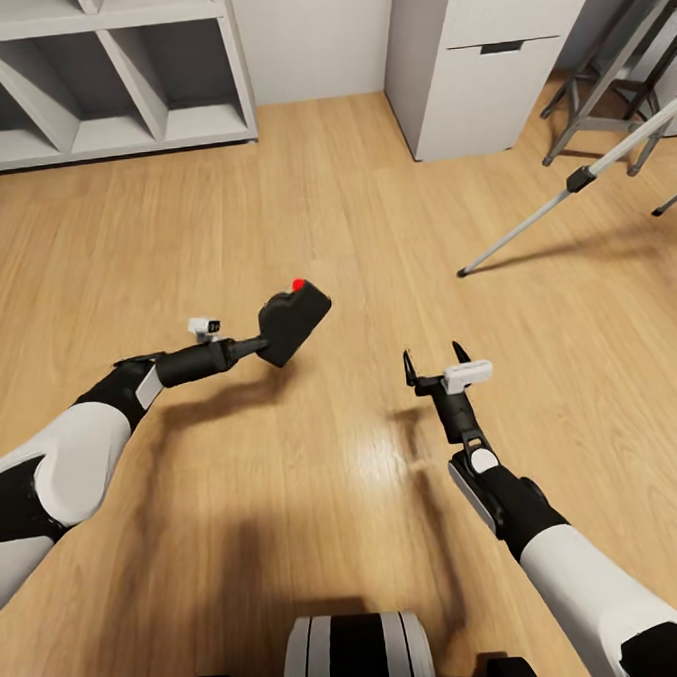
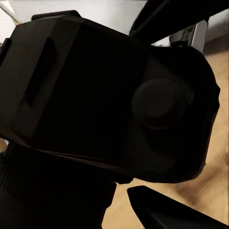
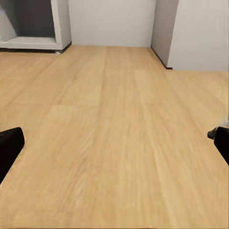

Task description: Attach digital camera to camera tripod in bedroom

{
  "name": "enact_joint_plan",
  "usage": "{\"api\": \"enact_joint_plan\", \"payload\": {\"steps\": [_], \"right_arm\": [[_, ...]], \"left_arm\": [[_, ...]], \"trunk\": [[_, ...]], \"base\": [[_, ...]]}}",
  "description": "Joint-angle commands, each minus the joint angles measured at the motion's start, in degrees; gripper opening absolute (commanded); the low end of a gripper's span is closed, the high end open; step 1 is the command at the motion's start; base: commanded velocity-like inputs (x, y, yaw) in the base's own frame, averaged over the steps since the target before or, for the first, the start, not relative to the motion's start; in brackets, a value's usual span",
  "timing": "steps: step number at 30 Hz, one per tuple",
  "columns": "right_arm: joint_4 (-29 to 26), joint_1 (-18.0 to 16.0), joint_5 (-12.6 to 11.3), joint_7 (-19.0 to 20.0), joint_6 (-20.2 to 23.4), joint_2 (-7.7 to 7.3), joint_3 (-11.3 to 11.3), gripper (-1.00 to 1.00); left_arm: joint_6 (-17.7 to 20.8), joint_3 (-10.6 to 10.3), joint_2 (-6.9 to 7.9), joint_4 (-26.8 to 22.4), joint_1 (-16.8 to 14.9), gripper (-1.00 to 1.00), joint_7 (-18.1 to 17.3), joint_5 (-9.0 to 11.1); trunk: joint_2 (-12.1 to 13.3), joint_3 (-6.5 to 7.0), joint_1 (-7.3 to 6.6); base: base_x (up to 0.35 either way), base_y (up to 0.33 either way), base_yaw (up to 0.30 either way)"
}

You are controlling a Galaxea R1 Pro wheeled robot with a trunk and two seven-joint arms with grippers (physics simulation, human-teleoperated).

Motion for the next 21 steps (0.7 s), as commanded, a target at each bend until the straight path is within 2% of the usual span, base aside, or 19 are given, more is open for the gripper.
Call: {"api": "enact_joint_plan", "payload": {"steps": [1,2,4,7,14,21], "right_arm": [[0.02,0.05,-0.32,-0.47,-0.16,-0.09,1.17,1.00],[0.02,0.23,-0.32,-0.51,-0.16,-0.09,2.26,1.00],[0.02,0.38,-0.32,-0.55,-0.16,-0.10,3.23,1.00],[0.02,0.54,-0.32,-0.57,-0.14,-0.10,3.86,1.00],[0.02,1.31,-0.32,-0.48,-0.37,-0.10,4.25,1.00],[-0.04,1.96,-0.32,-0.42,-0.44,-0.10,4.29,1.00]], "left_arm": [[0.07,-0.23,-0.31,0.14,-0.03,-1.00,-0.29,-0.61],[-0.59,-1.97,-0.77,0.43,-0.03,-1.00,-0.29,-0.62],[-1.20,-3.76,-1.21,0.84,-0.03,-1.00,-0.29,-0.62],[-1.60,-4.94,-1.60,1.79,-0.03,-1.00,-0.29,-0.63],[-1.97,-5.76,-1.81,4.16,-0.03,-1.00,-0.29,-0.62],[-1.94,-5.98,-1.73,4.51,-0.03,-1.00,-0.29,-0.61]], "trunk": [[0.00,0.20,-0.03],[0.02,0.42,-0.06],[0.04,0.86,-0.11],[0.08,1.53,-0.19],[0.18,3.08,-0.37],[0.27,4.63,-0.55]], "base": [[0.000,0.000,0.000],[0.000,0.000,0.000],[0.000,0.000,0.000],[0.000,0.000,0.000],[0.000,0.000,0.000],[0.000,0.000,0.000]]}}
